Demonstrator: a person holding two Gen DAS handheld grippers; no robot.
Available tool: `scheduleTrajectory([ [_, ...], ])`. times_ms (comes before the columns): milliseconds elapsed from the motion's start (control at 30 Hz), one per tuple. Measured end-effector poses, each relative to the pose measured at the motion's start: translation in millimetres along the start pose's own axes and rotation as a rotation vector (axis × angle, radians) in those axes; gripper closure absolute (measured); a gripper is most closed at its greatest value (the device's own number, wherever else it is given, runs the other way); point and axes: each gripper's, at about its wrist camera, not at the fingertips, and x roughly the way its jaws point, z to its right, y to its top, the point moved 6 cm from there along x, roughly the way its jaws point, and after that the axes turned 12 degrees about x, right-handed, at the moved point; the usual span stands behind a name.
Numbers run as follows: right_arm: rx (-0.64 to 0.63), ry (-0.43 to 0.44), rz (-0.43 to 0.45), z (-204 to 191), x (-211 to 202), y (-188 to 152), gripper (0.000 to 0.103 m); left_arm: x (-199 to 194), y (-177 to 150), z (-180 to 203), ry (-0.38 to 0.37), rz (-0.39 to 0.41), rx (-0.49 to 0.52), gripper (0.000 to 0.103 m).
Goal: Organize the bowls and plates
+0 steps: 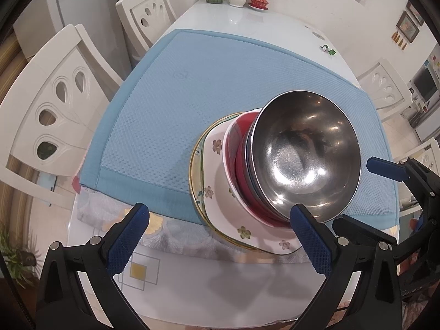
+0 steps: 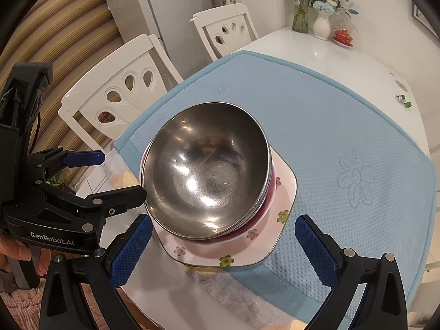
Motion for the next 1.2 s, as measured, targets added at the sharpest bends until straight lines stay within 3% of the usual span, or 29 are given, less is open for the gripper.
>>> scheduleTrajectory([
  [1200,0.004,-0.008,-0.024,-2.9,4.8,-4.3,0.000,1.1,-3.3,-3.2,0.002,-0.012,-0.021,0.001],
])
